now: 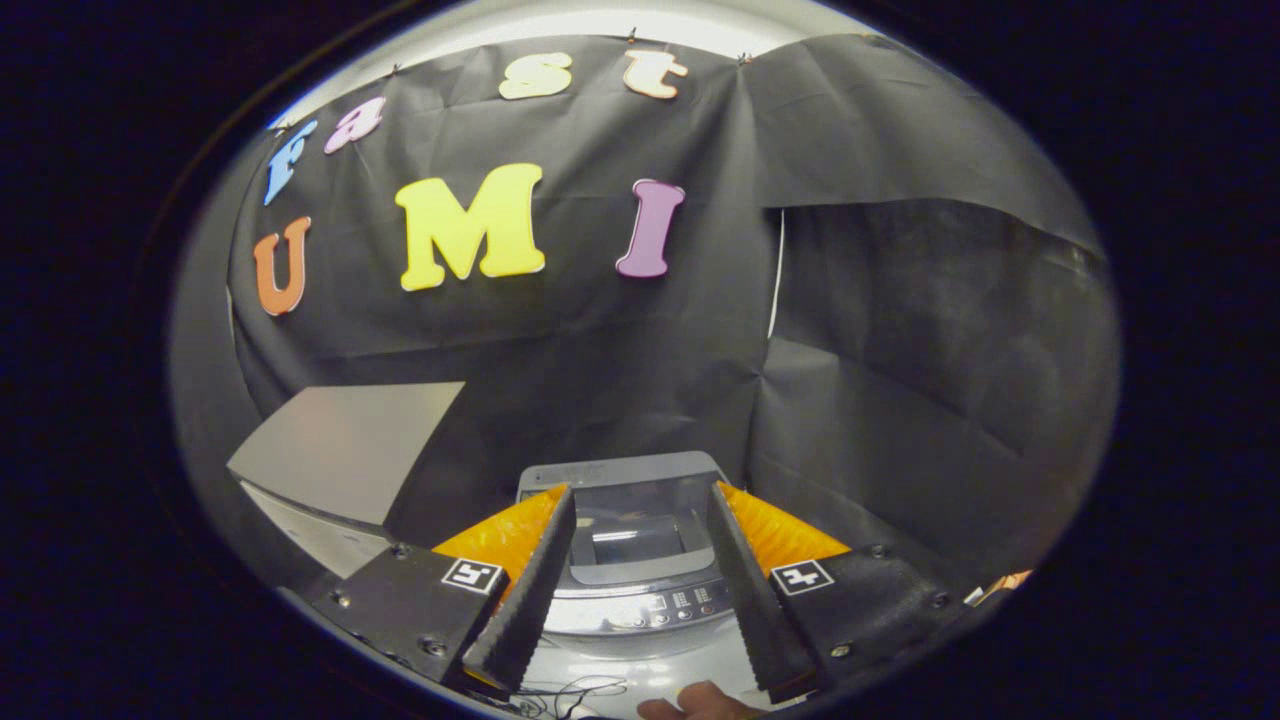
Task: Put the clothes into the washing machine and then close the washing machine lid.
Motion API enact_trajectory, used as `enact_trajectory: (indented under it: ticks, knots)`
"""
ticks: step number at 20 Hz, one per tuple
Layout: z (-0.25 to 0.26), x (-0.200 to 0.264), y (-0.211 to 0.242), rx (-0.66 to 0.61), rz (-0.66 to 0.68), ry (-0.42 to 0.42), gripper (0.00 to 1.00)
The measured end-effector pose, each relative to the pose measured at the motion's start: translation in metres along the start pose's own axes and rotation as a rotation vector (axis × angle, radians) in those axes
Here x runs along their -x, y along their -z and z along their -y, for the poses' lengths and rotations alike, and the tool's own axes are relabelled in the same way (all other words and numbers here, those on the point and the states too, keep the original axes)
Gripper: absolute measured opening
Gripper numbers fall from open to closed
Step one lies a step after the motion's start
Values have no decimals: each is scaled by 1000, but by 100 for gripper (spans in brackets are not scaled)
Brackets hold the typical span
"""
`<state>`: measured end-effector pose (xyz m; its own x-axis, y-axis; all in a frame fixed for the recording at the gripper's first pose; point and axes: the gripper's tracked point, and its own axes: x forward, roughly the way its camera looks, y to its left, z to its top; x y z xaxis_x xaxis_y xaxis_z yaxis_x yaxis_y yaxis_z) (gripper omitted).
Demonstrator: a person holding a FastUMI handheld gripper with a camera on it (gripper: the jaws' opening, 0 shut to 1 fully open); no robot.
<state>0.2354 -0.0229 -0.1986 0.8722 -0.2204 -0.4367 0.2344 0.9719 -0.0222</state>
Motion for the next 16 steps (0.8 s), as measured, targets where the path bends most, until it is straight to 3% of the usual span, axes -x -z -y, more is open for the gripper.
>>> enact_trajectory:
  ticks: [7, 12, 16]
  knots:
    - [25, 68, 8, 5, 56, -75, 83]
    - [58, 154, 32, 26, 115, -164, 83]
    - [84, 235, 45, 40, 181, -231, 99]
